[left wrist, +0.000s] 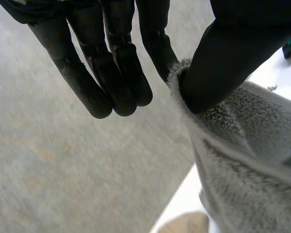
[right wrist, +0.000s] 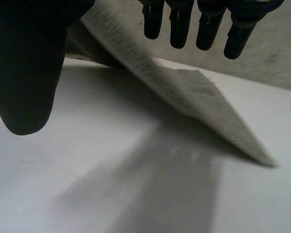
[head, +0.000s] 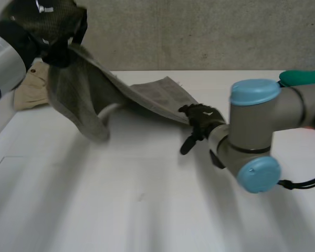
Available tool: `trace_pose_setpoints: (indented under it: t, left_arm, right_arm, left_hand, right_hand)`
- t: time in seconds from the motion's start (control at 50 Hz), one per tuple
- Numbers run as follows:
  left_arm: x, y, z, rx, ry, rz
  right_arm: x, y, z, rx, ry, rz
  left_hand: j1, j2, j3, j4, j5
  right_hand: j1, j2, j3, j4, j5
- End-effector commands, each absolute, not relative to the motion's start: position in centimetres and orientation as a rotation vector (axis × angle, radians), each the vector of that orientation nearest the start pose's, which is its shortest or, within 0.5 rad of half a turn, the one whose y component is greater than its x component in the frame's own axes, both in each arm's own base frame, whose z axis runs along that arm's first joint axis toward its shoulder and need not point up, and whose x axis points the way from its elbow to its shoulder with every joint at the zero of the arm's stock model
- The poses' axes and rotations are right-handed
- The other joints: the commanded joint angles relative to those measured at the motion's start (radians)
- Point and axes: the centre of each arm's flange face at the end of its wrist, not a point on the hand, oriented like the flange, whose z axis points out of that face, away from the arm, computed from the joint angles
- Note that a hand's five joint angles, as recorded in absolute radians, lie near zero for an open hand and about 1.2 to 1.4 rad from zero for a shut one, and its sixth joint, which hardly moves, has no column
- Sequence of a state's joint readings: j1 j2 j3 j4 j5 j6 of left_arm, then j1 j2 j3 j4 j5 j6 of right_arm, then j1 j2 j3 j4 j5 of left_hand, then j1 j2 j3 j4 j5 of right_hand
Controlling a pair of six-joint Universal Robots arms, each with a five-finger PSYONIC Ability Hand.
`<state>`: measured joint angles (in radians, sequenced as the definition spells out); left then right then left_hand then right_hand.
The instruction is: Fold the laundry.
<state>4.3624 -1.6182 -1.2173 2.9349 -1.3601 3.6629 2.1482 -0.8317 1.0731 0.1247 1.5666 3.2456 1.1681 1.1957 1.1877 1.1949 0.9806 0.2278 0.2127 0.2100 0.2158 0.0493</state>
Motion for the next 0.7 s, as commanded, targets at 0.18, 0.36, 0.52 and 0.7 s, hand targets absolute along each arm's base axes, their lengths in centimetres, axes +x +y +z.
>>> trace_pose_setpoints:
  t: [0.18, 0.36, 0.52, 0.7]
  left_arm:
    - [-25.2, -19.7, 43.2, 1.094, 1.703, -2.455]
    - [-23.0, -20.9, 43.7, 0.989, 1.684, -2.432]
    - [-19.4, -25.1, 42.0, 0.918, 1.751, -2.310]
    - [-19.0, -30.3, 36.0, 1.013, 2.006, -2.166]
  right_arm:
    - [37.8, -30.1, 13.6, -0.423, 2.217, -1.764]
    - [33.3, -34.7, 17.4, -0.418, 2.239, -1.997]
    - [25.0, -35.8, 29.4, -0.729, 2.101, -2.241]
    - [21.9, -32.8, 37.3, -0.935, 1.967, -2.323]
  left_hand:
    - [0.228, 0.201, 0.209, 0.201, 0.241]
    - [0.228, 0.201, 0.209, 0.201, 0.241]
    - [0.228, 0.201, 0.209, 0.201, 0.241]
    - [0.228, 0.201, 0.209, 0.201, 0.241]
  right_hand:
    - [0.608, 0.624, 0.626, 0.620, 0.612]
    - [1.168, 1.184, 1.186, 1.180, 1.172]
    - [1.168, 1.184, 1.186, 1.180, 1.172]
    - [1.168, 1.184, 1.186, 1.180, 1.172]
